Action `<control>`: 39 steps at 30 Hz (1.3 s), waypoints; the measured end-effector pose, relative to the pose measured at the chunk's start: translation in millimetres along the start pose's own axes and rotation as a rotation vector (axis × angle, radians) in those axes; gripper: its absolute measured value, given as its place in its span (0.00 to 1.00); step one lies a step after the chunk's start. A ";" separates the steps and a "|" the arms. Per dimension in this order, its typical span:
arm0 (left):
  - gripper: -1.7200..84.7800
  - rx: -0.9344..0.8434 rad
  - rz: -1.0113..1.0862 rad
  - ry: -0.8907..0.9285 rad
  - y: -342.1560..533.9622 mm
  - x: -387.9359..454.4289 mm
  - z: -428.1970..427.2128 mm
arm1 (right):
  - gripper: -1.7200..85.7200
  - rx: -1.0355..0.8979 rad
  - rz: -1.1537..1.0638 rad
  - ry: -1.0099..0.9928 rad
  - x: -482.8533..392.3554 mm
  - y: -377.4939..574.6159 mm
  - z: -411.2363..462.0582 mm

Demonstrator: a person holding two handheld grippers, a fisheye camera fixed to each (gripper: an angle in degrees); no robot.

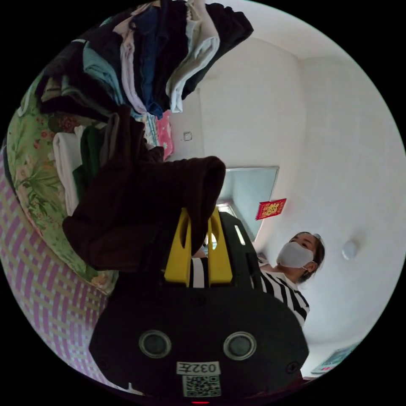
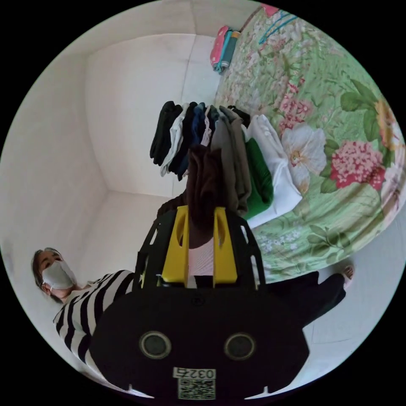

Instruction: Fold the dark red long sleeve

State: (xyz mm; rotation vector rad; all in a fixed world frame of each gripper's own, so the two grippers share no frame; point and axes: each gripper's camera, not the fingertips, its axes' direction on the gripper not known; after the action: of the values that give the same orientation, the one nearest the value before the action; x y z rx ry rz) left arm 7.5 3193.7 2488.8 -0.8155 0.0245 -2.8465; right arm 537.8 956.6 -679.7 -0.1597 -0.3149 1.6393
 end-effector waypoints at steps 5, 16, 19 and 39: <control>0.04 0.010 0.006 0.039 -5.5 -14.4 -6.8 | 0.16 0.138 -0.116 0.363 -63.0 3.2 -40.9; 0.04 -0.032 0.081 -0.003 -3.9 -2.9 -17.9 | 0.20 -0.243 -0.554 0.468 -140.4 -112.2 112.3; 0.04 -0.006 0.091 -0.012 -0.3 -2.6 -28.2 | 0.20 -0.322 -0.594 0.466 -135.3 -127.1 133.5; 0.04 -0.106 0.183 -0.103 7.3 54.1 -66.3 | 0.09 -0.265 -0.862 0.394 -218.1 -32.9 26.9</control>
State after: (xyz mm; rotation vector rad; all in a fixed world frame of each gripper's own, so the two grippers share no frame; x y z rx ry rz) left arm -71.3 3174.7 2460.3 -0.9290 0.2261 -2.6475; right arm 582.2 739.6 -662.6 -0.4688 -0.2449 0.6870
